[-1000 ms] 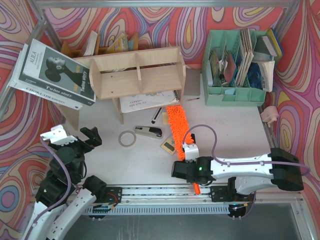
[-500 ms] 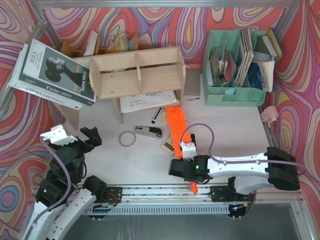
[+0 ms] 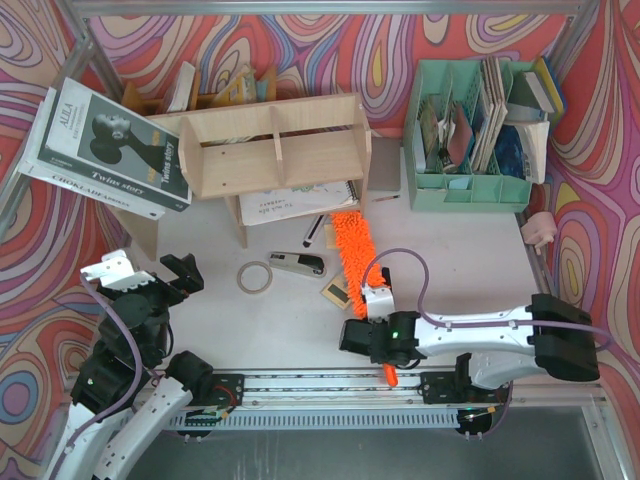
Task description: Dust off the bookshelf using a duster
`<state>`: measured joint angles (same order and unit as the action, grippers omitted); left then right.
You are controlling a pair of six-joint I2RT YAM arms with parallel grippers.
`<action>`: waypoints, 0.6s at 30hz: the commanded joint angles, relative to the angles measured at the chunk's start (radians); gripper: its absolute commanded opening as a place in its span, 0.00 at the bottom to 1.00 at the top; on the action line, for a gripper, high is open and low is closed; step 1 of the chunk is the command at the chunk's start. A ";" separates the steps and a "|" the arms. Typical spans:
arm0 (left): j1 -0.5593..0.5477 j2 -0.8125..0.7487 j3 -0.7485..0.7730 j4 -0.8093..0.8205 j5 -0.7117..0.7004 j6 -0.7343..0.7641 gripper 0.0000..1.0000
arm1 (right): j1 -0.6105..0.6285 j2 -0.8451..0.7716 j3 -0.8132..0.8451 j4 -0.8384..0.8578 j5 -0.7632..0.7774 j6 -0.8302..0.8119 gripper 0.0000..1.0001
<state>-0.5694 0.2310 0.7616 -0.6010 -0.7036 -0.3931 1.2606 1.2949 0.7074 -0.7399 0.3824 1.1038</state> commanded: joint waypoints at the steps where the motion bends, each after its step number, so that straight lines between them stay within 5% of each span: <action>1: 0.006 0.006 0.010 0.002 0.000 -0.004 0.98 | -0.016 0.042 -0.013 0.068 0.028 0.005 0.00; 18: 0.006 0.002 0.010 0.002 -0.003 -0.004 0.98 | -0.038 0.013 0.063 0.023 0.069 -0.065 0.00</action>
<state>-0.5694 0.2310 0.7616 -0.6010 -0.7036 -0.3931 1.2308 1.3113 0.7460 -0.7155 0.3923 1.0576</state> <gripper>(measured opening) 0.984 0.330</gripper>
